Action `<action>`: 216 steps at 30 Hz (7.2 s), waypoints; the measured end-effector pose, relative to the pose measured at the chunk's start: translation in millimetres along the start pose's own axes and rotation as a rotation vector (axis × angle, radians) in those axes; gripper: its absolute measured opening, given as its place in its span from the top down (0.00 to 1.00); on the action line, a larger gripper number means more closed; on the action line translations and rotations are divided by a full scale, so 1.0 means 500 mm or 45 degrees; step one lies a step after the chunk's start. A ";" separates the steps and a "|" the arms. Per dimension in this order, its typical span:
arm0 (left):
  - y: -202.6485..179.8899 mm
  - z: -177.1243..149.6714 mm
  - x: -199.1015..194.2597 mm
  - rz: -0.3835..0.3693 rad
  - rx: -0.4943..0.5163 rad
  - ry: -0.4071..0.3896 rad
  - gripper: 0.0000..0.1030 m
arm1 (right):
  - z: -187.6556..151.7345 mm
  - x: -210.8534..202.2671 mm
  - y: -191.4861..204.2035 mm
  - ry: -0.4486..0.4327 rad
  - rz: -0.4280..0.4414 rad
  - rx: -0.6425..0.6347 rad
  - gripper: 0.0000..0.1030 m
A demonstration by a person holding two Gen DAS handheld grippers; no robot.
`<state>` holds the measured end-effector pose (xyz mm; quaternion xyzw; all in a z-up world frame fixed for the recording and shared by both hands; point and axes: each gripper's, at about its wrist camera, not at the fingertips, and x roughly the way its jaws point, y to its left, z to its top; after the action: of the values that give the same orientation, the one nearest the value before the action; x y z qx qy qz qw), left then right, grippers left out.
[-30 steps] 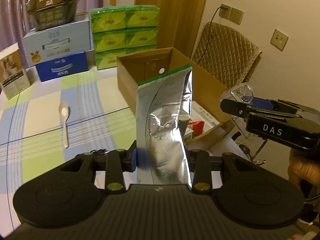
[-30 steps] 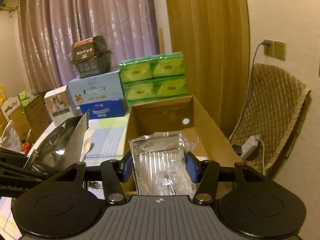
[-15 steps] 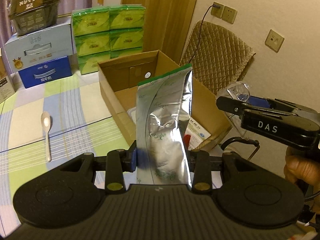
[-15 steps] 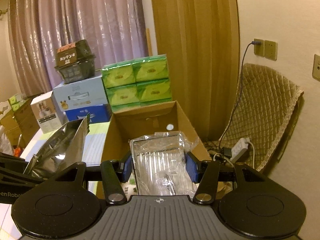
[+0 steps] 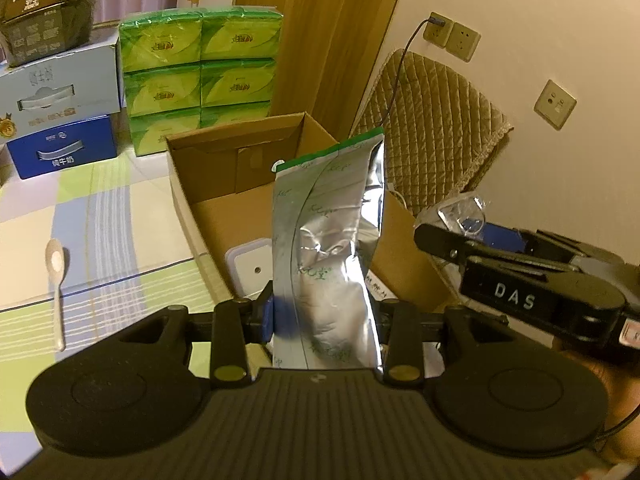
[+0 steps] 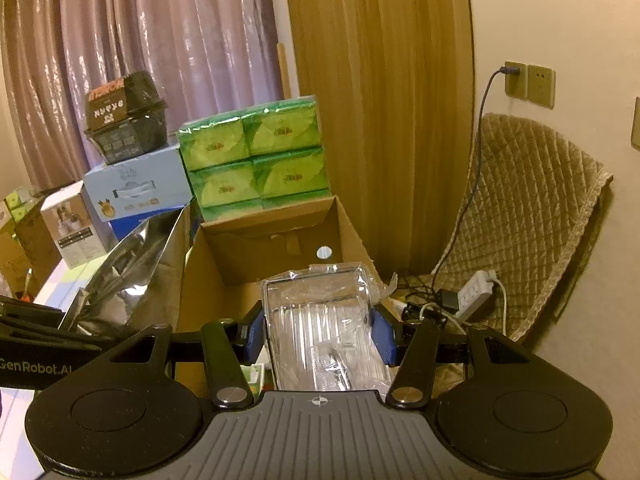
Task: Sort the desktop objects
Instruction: 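Lower and open both tools to drop the foil bag and clear box inside, then move both tools back over the table toward the spoon and black cable, then grasp the black cable with the right tool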
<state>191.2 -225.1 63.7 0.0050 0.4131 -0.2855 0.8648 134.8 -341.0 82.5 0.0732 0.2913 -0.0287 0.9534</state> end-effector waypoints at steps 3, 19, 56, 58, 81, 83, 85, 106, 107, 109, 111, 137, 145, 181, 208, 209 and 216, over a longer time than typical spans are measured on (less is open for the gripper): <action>0.000 0.008 0.015 -0.012 -0.017 -0.001 0.68 | 0.003 0.014 -0.006 0.011 -0.007 -0.001 0.51; 0.027 0.028 0.074 -0.062 -0.139 0.000 0.68 | 0.009 0.081 -0.010 0.062 -0.007 0.009 0.51; 0.084 -0.006 0.031 0.051 -0.167 -0.065 0.50 | 0.006 0.097 -0.007 0.097 0.010 0.054 0.51; 0.085 -0.008 0.029 0.052 -0.165 -0.067 0.50 | 0.006 0.097 -0.005 0.097 0.012 0.054 0.51; 0.095 -0.034 -0.007 0.083 -0.167 -0.087 0.19 | 0.000 0.051 -0.015 0.060 0.002 0.113 0.13; 0.095 -0.039 -0.017 0.098 -0.157 -0.096 0.17 | -0.003 0.043 -0.015 0.060 0.004 0.120 0.12; 0.094 -0.043 -0.027 0.113 -0.151 -0.101 0.14 | -0.007 0.034 -0.011 0.060 0.005 0.120 0.10; 0.117 -0.120 -0.131 0.229 -0.112 -0.145 0.01 | -0.047 -0.044 0.071 0.096 0.068 0.112 0.02; 0.118 -0.122 -0.136 0.233 -0.112 -0.149 0.01 | -0.048 -0.047 0.077 0.095 0.072 0.109 0.02; 0.121 -0.127 -0.146 0.237 -0.114 -0.153 0.01 | -0.051 -0.053 0.087 0.095 0.078 0.104 0.02; 0.124 -0.133 -0.156 0.244 -0.113 -0.159 0.01 | -0.053 -0.058 0.097 0.095 0.084 0.099 0.02; 0.339 -0.302 -0.354 0.475 -0.299 -0.192 0.01 | -0.100 -0.083 0.257 0.119 0.233 0.032 0.02; 0.364 -0.329 -0.357 0.483 -0.313 -0.163 0.01 | -0.114 -0.077 0.303 0.139 0.281 -0.004 0.02; 0.443 -0.286 -0.248 0.459 -0.170 -0.052 0.01 | -0.206 0.071 0.431 0.282 0.384 -0.635 0.02; 0.565 -0.209 -0.019 0.471 0.028 -0.028 0.01 | -0.222 0.380 0.528 0.652 0.644 -1.289 0.31; 0.567 -0.206 -0.012 0.471 0.037 -0.013 0.01 | -0.224 0.387 0.534 0.654 0.629 -1.309 0.32; 0.596 -0.191 -0.001 0.455 -0.029 -0.023 0.01 | -0.227 0.440 0.561 0.748 0.598 -1.318 0.51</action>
<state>271.3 47.9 -66.3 0.0659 0.4010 -0.1227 0.9054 281.9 -49.1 -99.0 -0.3299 0.4930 0.3467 0.7266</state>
